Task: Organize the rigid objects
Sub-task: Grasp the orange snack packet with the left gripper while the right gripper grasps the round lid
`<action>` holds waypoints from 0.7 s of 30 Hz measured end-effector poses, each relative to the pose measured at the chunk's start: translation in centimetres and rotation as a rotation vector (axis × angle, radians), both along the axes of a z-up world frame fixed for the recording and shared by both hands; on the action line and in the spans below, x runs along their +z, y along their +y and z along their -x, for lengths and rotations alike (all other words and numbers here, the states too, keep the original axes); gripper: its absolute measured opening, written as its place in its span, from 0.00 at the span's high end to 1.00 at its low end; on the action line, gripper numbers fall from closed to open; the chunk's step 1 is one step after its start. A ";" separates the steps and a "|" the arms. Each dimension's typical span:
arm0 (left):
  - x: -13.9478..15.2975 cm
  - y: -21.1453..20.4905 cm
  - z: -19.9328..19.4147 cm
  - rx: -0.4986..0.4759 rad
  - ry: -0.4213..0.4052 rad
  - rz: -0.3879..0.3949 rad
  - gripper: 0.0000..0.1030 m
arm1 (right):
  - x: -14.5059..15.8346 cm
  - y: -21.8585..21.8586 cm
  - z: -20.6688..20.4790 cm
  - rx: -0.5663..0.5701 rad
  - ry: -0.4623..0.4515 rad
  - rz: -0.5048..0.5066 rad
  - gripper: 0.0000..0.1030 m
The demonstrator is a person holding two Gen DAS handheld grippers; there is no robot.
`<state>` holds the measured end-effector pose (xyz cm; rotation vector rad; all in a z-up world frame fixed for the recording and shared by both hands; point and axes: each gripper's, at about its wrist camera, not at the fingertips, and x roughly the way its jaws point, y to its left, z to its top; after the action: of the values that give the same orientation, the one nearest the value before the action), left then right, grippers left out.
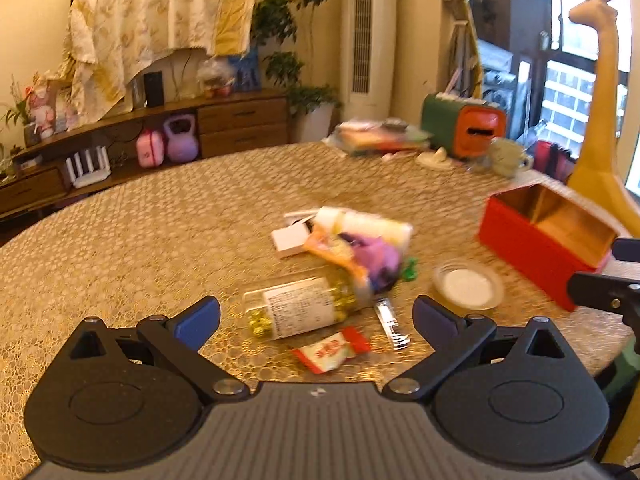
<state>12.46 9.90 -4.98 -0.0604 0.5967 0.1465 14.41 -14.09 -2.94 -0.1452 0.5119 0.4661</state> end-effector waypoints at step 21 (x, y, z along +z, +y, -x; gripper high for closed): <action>-1.7 2.5 -9.7 0.017 0.102 0.146 0.13 | -4.4 3.4 -5.5 0.063 0.066 0.100 0.21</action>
<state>22.18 12.38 -6.66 -0.2003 0.7083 0.1233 19.94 -10.70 -7.35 -0.2432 0.5970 0.5084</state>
